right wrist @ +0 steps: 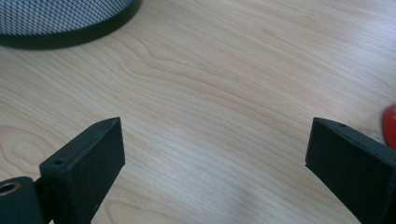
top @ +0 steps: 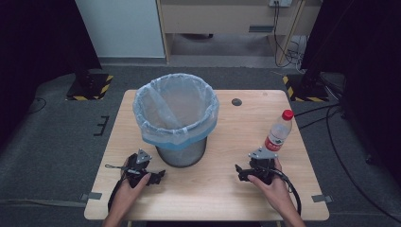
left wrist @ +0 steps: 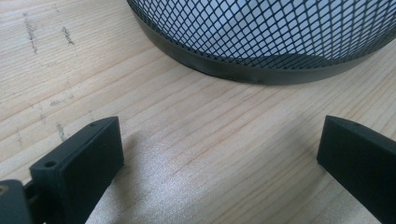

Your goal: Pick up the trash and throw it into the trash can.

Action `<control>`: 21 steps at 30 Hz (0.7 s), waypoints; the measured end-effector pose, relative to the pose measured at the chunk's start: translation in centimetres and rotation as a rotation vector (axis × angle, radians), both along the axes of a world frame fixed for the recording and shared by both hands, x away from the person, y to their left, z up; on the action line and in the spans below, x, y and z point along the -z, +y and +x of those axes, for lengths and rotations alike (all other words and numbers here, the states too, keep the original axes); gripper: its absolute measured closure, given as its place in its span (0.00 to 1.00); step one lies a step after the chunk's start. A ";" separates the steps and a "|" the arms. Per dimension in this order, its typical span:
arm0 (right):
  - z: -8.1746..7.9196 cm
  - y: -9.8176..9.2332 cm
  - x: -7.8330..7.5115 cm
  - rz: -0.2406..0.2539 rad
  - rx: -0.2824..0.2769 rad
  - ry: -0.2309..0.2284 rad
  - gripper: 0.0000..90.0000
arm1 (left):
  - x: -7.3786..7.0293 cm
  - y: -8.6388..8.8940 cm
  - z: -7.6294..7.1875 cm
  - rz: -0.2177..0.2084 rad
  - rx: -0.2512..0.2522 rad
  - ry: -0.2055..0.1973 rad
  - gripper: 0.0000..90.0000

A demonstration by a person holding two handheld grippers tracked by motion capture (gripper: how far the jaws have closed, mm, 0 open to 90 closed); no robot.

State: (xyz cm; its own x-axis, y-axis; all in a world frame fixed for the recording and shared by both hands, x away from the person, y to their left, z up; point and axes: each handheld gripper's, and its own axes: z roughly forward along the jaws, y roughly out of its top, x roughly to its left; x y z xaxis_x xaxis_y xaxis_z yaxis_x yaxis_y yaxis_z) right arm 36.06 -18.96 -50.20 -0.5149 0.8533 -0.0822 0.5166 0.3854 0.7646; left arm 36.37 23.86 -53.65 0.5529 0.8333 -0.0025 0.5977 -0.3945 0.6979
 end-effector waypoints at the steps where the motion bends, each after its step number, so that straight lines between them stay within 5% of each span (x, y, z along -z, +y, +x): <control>1: -0.4 -0.4 0.0 -0.016 0.013 -0.011 0.06 | 0.0 0.0 0.0 0.000 0.002 0.000 0.00; 7: -1.3 -1.8 0.5 -0.005 0.026 0.003 0.05 | 0.0 0.1 0.0 0.002 0.011 0.001 0.00; 21: -1.4 -4.9 -0.1 0.032 0.181 -0.024 0.06 | 0.0 0.1 0.0 0.002 0.013 0.001 0.00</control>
State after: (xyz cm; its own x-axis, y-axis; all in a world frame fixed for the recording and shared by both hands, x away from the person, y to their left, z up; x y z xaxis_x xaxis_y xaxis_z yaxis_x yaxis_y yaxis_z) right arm 34.65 -23.82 -50.06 -0.3513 0.9341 -0.0642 0.5568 0.2635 0.7877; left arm 36.41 24.00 -53.64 0.5638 0.8259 -0.0015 0.5933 -0.4038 0.6964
